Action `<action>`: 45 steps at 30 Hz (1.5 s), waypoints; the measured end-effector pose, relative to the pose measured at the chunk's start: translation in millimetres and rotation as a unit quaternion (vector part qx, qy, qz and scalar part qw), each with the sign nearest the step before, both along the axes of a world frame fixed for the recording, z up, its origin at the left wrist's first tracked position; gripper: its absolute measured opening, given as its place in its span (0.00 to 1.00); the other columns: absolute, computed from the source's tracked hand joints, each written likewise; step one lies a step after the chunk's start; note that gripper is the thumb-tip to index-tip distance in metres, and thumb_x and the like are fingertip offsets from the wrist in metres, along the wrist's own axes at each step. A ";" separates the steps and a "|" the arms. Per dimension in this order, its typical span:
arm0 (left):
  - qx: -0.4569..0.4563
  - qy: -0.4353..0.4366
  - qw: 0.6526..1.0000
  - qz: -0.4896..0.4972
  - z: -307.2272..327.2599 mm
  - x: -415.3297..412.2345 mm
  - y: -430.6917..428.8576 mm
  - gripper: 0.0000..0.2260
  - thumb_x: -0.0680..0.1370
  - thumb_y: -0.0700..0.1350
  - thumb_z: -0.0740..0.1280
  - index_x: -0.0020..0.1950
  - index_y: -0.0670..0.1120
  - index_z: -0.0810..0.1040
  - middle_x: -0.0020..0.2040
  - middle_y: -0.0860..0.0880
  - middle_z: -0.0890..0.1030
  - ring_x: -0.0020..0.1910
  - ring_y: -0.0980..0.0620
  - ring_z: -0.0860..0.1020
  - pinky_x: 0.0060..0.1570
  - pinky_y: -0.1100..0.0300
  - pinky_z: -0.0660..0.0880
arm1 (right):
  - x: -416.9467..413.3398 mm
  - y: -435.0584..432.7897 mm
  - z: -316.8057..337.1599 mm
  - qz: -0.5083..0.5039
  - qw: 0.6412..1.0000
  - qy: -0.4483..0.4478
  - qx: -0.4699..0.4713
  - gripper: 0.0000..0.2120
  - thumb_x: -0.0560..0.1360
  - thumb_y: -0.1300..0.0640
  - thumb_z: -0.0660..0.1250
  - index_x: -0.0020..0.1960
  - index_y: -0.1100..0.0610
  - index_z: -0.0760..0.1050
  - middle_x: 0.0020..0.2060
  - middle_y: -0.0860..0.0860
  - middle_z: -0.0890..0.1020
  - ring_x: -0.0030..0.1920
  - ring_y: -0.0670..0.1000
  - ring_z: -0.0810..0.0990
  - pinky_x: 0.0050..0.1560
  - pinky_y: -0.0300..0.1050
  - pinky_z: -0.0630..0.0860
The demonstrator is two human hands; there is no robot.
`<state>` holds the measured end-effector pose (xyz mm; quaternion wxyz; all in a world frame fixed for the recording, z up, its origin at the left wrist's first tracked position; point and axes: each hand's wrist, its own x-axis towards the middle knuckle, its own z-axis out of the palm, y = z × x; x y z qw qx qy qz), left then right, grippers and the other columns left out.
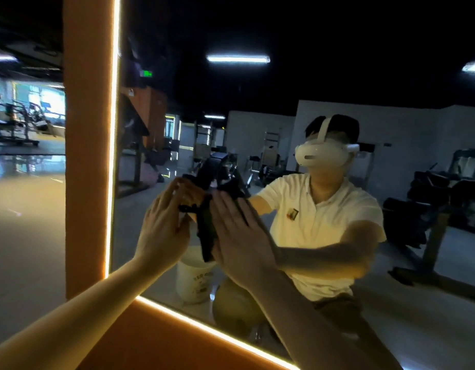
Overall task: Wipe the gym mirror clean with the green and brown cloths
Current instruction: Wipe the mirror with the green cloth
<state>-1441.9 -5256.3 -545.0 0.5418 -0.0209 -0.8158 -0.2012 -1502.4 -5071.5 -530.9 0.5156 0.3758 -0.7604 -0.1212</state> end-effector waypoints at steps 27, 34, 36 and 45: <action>0.070 -0.079 0.994 -0.014 39.9 5.1 -37.3 0.33 0.80 0.33 0.63 0.83 0.50 0.60 0.81 0.51 0.63 0.81 0.51 0.59 0.80 0.47 0.60 | 2.4 -54.9 90.2 0.039 0.998 -0.004 -0.043 0.34 0.86 0.46 0.45 0.82 0.66 0.39 0.82 0.66 0.42 0.82 0.63 0.38 0.81 0.61 0.39; 0.018 0.048 0.999 -0.017 102.0 -3.9 -45.1 0.29 0.77 0.43 0.55 0.80 0.48 0.67 0.80 0.53 0.64 0.80 0.49 0.62 0.77 0.39 0.63 | -2.3 -50.2 125.4 0.036 0.987 0.098 0.120 0.31 0.84 0.46 0.47 0.83 0.61 0.56 0.82 0.58 0.59 0.83 0.59 0.51 0.82 0.58 0.45; 0.007 0.067 0.997 -0.027 133.9 -10.6 -34.5 0.27 0.80 0.48 0.56 0.81 0.50 0.66 0.81 0.53 0.63 0.81 0.50 0.60 0.77 0.40 0.62 | -3.7 -38.1 191.6 0.012 0.994 0.098 0.050 0.35 0.82 0.43 0.35 0.83 0.62 0.48 0.83 0.61 0.51 0.83 0.60 0.47 0.82 0.60 0.44; 0.066 0.128 0.989 -0.044 290.9 -18.4 -16.2 0.24 0.82 0.55 0.54 0.78 0.52 0.69 0.78 0.54 0.67 0.78 0.52 0.65 0.74 0.40 0.67 | -8.3 -44.6 303.0 0.042 0.987 0.101 0.115 0.34 0.84 0.44 0.49 0.83 0.62 0.51 0.82 0.64 0.53 0.82 0.65 0.48 0.80 0.64 0.39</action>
